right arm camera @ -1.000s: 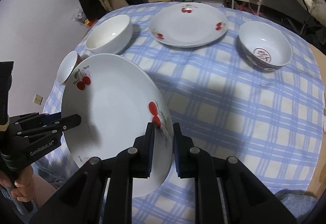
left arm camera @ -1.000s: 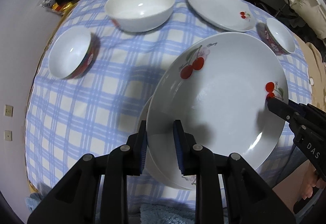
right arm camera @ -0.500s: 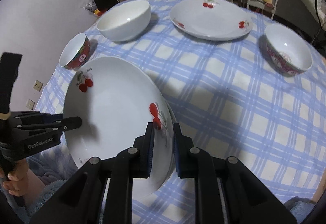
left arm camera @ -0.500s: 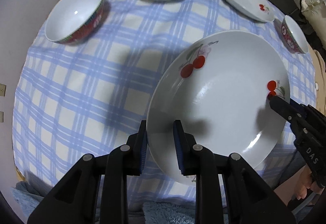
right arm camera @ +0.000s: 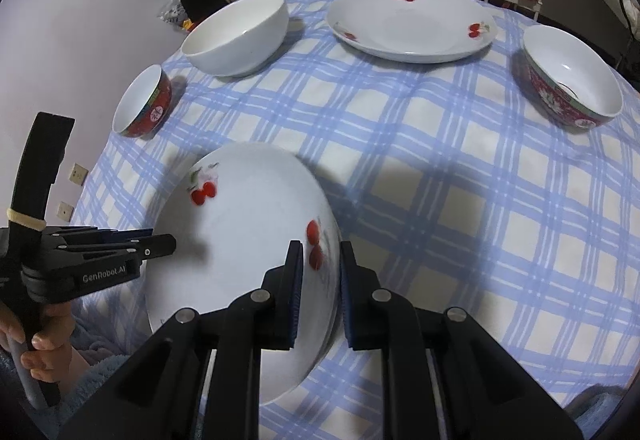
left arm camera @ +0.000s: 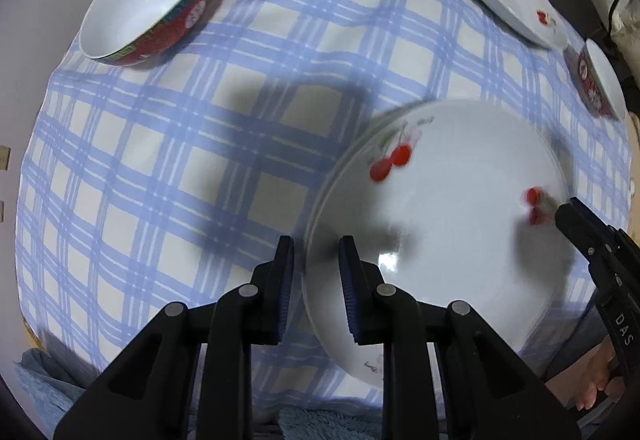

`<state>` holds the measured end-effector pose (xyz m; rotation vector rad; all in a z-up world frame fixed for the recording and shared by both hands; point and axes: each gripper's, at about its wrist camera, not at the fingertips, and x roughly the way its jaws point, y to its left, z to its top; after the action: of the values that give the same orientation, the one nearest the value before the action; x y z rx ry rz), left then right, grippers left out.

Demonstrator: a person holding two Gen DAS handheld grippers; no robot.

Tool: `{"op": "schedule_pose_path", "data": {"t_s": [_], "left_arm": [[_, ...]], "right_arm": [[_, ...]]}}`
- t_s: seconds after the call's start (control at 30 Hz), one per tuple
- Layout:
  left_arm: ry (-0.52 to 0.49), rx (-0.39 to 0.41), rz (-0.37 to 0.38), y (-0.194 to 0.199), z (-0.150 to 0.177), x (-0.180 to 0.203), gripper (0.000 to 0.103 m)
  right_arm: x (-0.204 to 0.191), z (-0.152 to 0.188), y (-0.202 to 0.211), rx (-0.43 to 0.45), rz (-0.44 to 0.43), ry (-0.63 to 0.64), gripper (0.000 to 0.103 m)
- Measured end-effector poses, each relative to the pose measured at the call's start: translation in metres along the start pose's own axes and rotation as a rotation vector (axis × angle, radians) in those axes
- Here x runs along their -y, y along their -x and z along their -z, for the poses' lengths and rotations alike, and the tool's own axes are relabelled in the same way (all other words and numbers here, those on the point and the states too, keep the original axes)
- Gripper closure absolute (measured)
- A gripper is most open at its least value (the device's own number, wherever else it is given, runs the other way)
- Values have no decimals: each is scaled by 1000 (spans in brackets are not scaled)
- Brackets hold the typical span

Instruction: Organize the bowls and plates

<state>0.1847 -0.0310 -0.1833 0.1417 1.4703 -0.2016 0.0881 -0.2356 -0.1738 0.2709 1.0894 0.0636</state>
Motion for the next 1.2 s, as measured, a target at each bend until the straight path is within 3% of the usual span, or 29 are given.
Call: {"op": "schedule_pose_path", "data": {"t_s": [0.13, 0.3, 0.63, 0.7, 0.8, 0.87, 0.97, 1.1, 1.13, 1.2], "left_arm": [[14, -4, 12, -1, 5, -3, 80], [-5, 13, -14, -2, 10, -2, 80], [-28, 61, -30, 13, 16, 8, 79], [-37, 69, -44, 18, 16, 10, 78], [-49, 82, -59, 26, 16, 15, 68], [-53, 106, -63, 31, 15, 20, 56], [-45, 152, -77, 45, 9, 23, 50], [7, 172, -52, 55, -4, 29, 50], [12, 175, -46, 55, -7, 30, 48], [20, 192, -47, 60, -13, 36, 38]], "right_arm": [[1, -3, 11, 46, -17, 0, 85], [6, 1, -2, -26, 5, -18, 84], [11, 3, 0, -26, 10, -44, 84], [12, 3, 1, -26, 13, -49, 84], [13, 2, 2, -25, 19, -57, 83], [14, 1, 3, -26, 27, -61, 75], [16, -7, 7, -3, 25, -67, 58], [18, -21, 7, 3, 33, -84, 49], [19, -24, 8, 9, 37, -80, 41], [21, -32, 12, 24, 54, -66, 33]]}}
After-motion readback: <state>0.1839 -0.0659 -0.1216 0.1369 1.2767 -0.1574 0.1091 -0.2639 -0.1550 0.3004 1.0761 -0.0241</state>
